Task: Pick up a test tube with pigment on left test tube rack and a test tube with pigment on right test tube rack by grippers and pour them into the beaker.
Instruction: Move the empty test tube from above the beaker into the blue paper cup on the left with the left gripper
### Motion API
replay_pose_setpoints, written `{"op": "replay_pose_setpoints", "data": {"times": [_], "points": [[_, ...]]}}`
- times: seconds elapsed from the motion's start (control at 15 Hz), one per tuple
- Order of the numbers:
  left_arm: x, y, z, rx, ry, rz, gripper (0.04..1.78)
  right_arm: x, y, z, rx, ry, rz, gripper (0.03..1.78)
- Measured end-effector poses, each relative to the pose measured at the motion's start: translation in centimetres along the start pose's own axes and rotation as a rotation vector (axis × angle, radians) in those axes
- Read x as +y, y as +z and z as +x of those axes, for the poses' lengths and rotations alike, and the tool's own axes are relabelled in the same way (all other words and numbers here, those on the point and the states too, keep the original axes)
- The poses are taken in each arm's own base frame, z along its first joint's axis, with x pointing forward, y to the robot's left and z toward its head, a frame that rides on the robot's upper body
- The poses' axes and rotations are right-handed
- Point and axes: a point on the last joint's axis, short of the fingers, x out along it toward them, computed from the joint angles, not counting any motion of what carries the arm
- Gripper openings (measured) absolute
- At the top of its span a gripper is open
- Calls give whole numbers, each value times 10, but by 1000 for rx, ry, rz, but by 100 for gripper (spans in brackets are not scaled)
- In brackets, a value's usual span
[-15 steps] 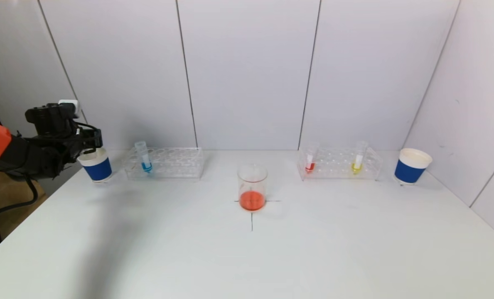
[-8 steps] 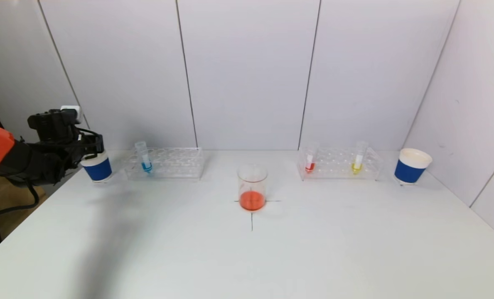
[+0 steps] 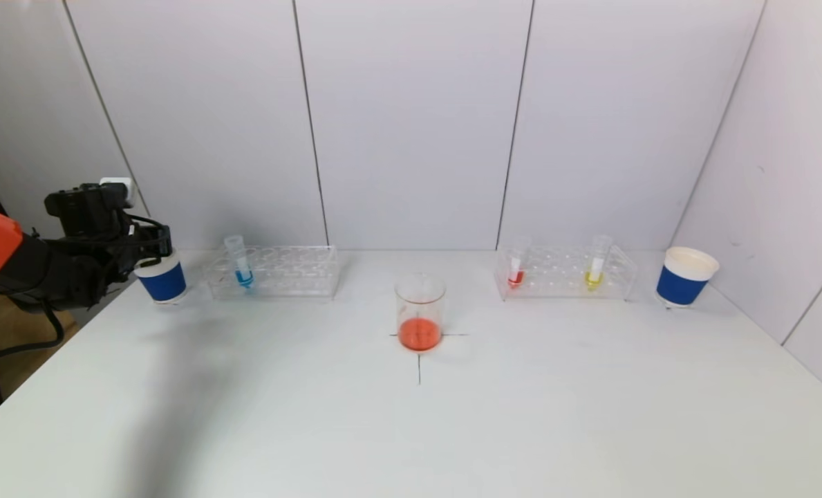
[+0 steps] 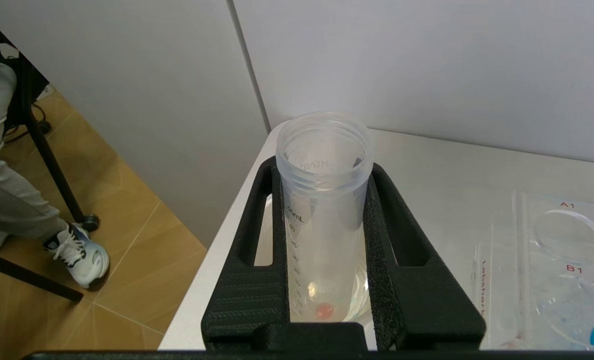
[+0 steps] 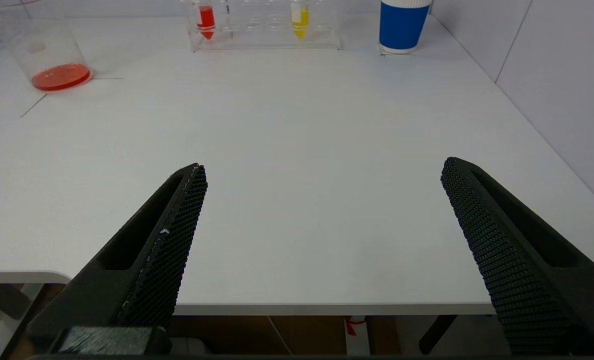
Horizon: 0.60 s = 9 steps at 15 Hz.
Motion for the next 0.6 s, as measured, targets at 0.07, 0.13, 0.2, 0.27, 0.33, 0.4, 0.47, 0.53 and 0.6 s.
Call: {"op": "replay_pose_setpoints", "data": {"times": [0.07,0.13,0.2,0.27,0.33,0.4,0.47,0.53,0.6], "points": [[0,0,0,0,1,-3,45,0,0,0,0,0,0,171],[0,0,0,0,1,-6,45,0,0,0,0,0,0,171],[1,0,0,-1,2,-11,45,0,0,0,0,0,0,171],[1,1,0,-1,2,-16,45,0,0,0,0,0,0,171],[1,1,0,-1,2,-22,45,0,0,0,0,0,0,171],[1,0,0,-1,2,-23,45,0,0,0,0,0,0,171],[1,0,0,0,2,-22,46,0,0,0,0,0,0,171],[1,0,0,0,2,-22,49,0,0,0,0,0,0,171],[1,0,-1,2,3,-21,55,0,0,0,0,0,0,171]]}}
